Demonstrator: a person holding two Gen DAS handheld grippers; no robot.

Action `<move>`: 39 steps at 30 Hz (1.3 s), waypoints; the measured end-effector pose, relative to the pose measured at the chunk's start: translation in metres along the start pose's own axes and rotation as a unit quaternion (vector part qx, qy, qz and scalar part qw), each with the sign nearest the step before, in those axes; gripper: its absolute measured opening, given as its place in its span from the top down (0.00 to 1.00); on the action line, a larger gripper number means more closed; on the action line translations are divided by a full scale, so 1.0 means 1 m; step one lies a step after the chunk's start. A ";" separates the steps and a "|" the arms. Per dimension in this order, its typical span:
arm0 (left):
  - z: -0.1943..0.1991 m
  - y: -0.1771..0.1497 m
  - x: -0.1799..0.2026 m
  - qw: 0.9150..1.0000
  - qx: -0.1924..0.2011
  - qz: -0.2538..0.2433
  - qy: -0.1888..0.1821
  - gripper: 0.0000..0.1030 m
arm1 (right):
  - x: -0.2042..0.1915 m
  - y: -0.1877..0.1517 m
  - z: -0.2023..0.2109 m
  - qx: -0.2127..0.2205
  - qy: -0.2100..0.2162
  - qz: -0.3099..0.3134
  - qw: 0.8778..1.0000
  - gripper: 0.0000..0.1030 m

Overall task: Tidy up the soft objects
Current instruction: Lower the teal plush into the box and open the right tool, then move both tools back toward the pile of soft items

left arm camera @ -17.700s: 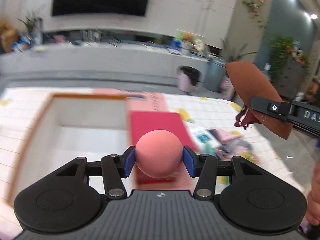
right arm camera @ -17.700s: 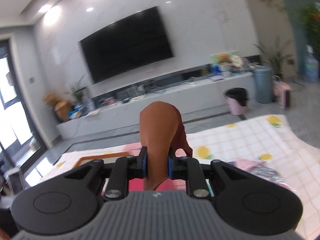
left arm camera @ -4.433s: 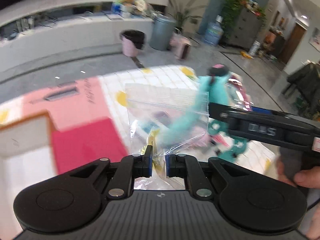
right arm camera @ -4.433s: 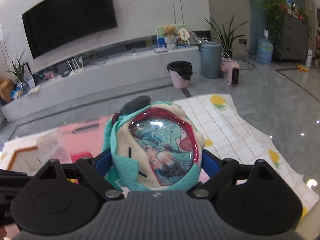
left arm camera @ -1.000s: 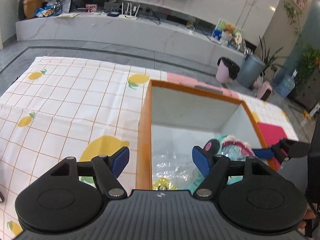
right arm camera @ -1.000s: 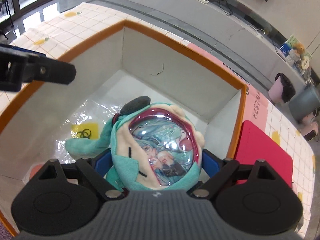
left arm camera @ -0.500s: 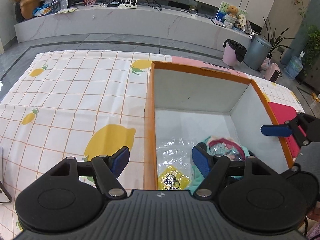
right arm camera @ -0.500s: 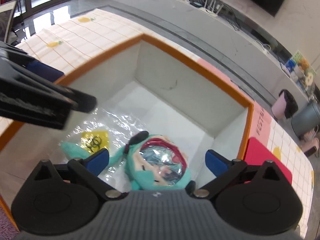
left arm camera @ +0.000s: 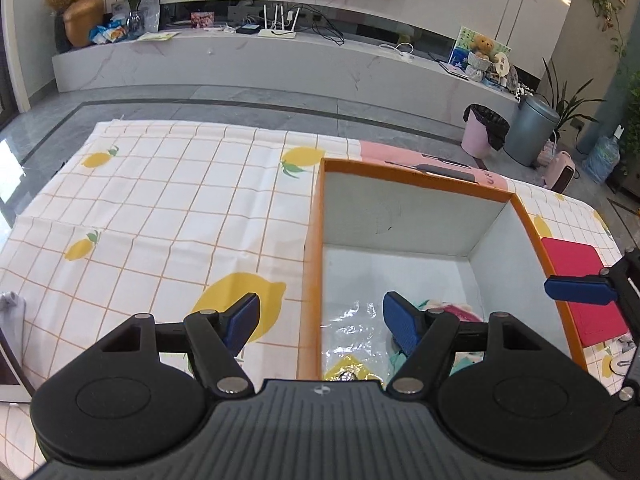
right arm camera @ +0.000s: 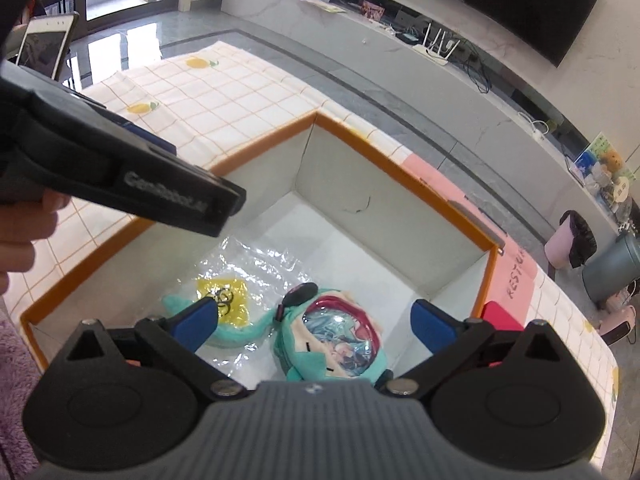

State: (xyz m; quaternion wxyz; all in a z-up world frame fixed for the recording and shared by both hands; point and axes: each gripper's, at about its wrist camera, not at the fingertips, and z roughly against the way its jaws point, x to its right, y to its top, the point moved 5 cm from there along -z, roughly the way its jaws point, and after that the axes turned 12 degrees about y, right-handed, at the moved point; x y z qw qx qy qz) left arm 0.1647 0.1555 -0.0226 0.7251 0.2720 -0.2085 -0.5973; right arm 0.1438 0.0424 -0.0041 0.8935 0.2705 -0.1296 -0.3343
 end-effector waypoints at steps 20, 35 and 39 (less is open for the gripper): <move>0.069 0.024 0.094 0.992 0.088 -0.088 -0.008 0.20 | 0.102 -0.035 0.120 0.078 -0.103 -0.085 0.988 0.03; 0.081 0.005 0.224 0.980 0.088 -0.164 -0.074 0.20 | 0.228 -0.169 0.160 0.050 -0.191 -0.259 0.946 0.03; 0.082 -0.009 0.263 0.975 0.083 -0.181 -0.099 0.20 | 0.257 -0.220 0.149 0.028 -0.175 -0.322 0.930 0.03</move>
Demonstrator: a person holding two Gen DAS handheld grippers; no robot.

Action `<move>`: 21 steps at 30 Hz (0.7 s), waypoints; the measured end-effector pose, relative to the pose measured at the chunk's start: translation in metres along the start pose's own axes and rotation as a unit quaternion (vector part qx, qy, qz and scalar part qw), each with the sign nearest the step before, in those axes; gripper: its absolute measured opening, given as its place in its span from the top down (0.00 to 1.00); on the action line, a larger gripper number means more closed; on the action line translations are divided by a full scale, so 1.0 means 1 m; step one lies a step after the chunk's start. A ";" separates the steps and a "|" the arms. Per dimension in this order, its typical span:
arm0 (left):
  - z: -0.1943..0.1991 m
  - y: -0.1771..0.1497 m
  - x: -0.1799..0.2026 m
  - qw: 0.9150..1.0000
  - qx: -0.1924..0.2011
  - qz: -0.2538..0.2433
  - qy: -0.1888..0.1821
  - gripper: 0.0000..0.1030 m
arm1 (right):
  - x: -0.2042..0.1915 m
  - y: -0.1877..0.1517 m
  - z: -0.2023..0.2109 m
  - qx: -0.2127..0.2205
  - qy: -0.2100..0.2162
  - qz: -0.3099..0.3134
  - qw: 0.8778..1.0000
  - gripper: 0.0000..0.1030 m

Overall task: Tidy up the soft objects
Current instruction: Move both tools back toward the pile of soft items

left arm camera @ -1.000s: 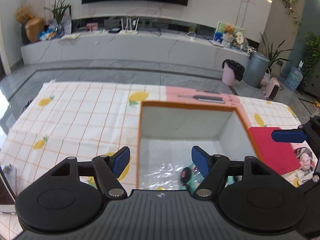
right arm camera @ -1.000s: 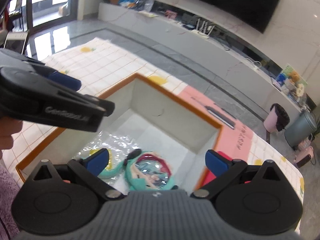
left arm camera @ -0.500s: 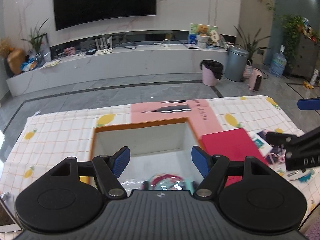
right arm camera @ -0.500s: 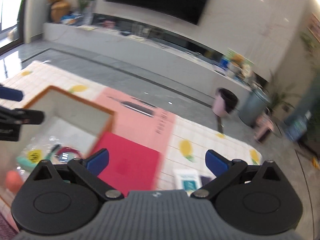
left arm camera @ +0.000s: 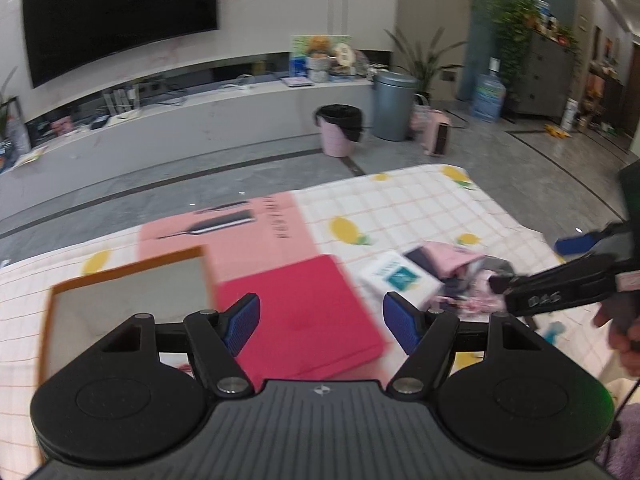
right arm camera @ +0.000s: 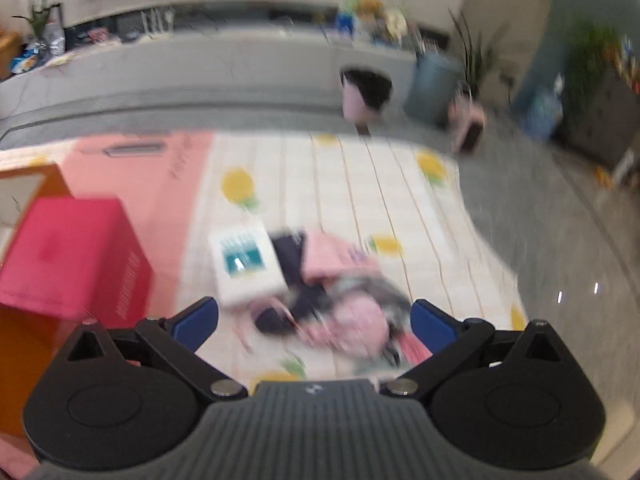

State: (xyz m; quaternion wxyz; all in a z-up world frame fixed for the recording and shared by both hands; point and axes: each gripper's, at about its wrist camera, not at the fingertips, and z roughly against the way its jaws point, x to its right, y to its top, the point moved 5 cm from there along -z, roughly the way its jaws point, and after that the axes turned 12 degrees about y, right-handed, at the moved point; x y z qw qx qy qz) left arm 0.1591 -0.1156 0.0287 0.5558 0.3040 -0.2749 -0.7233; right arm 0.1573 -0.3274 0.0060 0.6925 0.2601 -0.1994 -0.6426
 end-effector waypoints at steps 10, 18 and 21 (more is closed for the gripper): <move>-0.026 -0.015 0.094 0.997 -0.038 -0.035 -0.052 0.20 | 0.086 -0.066 -0.057 -0.111 -0.024 -0.107 0.988 0.03; -0.037 -0.027 0.126 0.995 -0.065 -0.050 -0.056 0.20 | 0.106 -0.082 -0.081 -0.146 -0.005 -0.152 0.977 0.05; -0.038 -0.032 0.133 0.995 -0.070 -0.058 -0.052 0.20 | 0.103 -0.080 -0.084 -0.145 0.018 -0.154 0.977 0.20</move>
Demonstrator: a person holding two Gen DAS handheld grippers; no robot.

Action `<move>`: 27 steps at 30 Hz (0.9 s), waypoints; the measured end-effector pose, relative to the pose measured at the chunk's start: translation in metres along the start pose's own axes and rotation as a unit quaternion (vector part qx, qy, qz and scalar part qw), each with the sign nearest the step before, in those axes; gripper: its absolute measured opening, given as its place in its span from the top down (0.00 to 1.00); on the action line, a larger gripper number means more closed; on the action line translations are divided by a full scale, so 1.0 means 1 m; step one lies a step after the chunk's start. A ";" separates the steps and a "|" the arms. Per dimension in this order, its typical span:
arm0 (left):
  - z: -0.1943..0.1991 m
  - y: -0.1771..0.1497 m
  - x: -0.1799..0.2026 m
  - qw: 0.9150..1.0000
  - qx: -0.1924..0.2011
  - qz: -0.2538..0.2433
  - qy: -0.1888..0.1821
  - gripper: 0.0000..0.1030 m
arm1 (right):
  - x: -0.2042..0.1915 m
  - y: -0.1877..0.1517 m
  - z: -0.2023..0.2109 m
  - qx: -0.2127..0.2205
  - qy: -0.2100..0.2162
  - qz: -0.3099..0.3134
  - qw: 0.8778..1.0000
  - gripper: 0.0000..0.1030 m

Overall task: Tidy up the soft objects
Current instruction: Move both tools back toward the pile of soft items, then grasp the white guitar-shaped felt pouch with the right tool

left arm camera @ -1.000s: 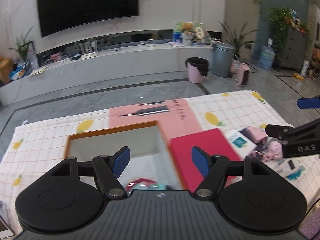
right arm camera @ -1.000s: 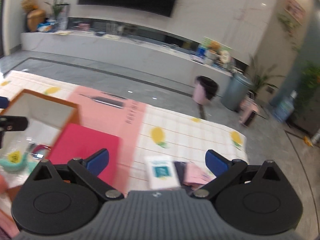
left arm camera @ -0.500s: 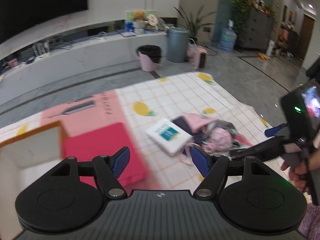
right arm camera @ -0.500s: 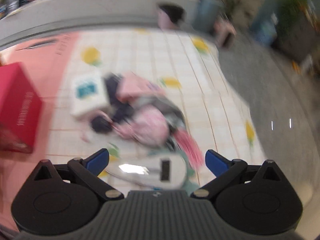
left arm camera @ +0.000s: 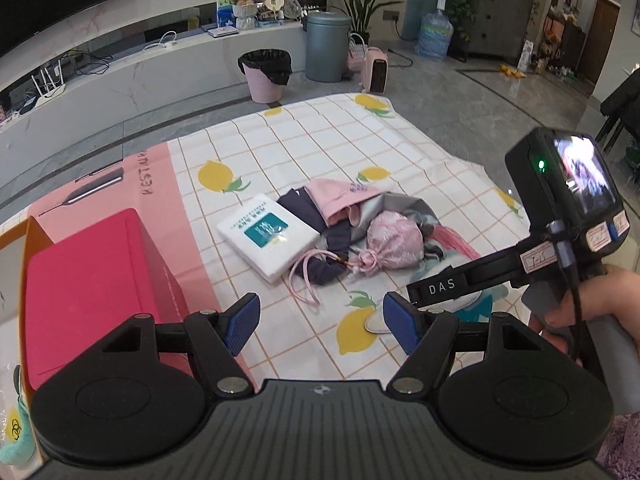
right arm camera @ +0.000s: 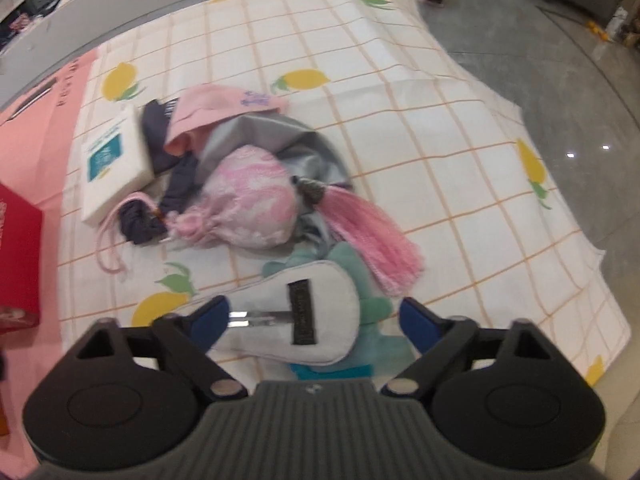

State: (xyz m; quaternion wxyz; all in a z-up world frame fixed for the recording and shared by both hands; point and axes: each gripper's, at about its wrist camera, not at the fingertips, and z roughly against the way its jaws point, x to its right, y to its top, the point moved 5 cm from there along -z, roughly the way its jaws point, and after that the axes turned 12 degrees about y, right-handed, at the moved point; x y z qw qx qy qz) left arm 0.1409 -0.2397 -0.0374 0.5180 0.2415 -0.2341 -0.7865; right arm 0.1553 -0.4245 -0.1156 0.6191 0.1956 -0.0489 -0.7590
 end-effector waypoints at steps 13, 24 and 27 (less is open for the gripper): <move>-0.008 -0.006 0.014 0.999 -0.027 -0.011 0.033 0.20 | 0.003 -0.010 0.028 0.025 0.010 0.015 1.000 0.62; -0.040 -0.001 0.046 0.998 -0.044 -0.028 0.025 0.20 | 0.033 -0.021 0.034 0.013 -0.085 0.006 0.996 0.60; -0.051 0.003 0.069 0.997 -0.016 -0.077 0.008 0.20 | 0.033 -0.021 0.032 0.011 -0.099 0.020 0.995 0.50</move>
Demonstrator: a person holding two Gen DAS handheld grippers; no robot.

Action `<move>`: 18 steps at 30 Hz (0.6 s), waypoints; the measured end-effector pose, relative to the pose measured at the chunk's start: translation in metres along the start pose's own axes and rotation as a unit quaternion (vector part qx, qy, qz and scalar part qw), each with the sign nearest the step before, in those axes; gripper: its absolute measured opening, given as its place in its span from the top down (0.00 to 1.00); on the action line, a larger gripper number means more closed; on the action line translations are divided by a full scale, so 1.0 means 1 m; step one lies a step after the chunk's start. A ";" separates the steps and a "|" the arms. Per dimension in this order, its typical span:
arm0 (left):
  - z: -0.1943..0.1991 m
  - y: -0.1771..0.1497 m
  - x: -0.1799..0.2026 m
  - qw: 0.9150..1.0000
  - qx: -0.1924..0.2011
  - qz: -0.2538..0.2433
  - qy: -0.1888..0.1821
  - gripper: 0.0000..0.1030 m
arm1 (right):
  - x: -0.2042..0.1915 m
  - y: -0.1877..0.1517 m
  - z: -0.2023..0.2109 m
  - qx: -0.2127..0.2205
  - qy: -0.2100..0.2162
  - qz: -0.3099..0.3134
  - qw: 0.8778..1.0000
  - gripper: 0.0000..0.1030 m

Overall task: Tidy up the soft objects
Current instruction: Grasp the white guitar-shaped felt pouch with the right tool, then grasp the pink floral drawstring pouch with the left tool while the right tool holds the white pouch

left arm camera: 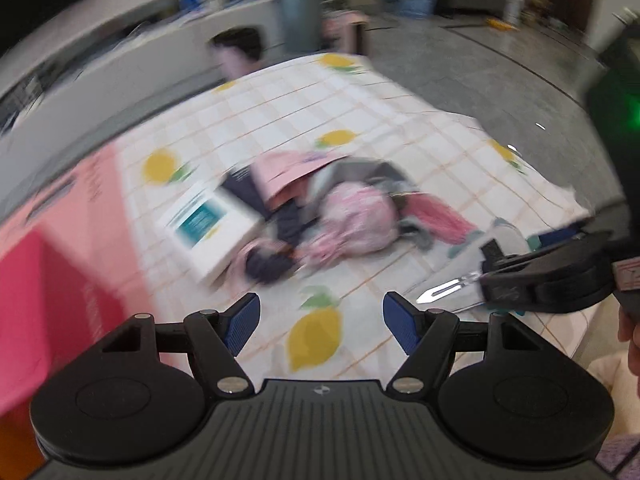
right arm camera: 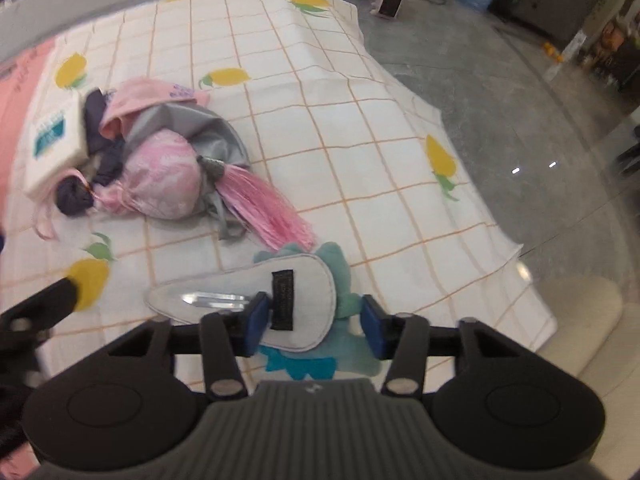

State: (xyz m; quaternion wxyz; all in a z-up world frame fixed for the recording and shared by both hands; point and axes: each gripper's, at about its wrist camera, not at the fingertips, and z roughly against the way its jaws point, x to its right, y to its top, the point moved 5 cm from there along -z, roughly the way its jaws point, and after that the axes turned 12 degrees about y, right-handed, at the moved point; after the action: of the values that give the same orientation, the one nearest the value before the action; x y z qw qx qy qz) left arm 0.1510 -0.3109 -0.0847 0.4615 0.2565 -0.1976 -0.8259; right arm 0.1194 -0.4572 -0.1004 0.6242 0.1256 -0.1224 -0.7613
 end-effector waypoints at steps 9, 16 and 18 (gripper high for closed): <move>-0.029 0.015 0.024 0.992 0.098 -0.075 -0.001 0.16 | 0.011 -0.002 -0.003 0.004 0.020 -0.020 1.000 0.50; -0.040 0.017 0.036 0.980 0.153 -0.130 -0.006 0.16 | 0.011 -0.003 -0.006 0.000 0.017 -0.011 1.000 0.48; -0.043 0.019 0.038 0.978 0.156 -0.137 -0.014 0.16 | 0.011 -0.003 -0.006 0.000 0.018 -0.009 1.000 0.47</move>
State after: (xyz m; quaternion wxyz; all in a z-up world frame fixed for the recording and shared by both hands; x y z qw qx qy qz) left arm 0.1730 -0.3568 -0.1171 0.2955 0.3380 -0.2935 -0.8440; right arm 0.1164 -0.4675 -0.1073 0.6198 0.1400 -0.1097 -0.7643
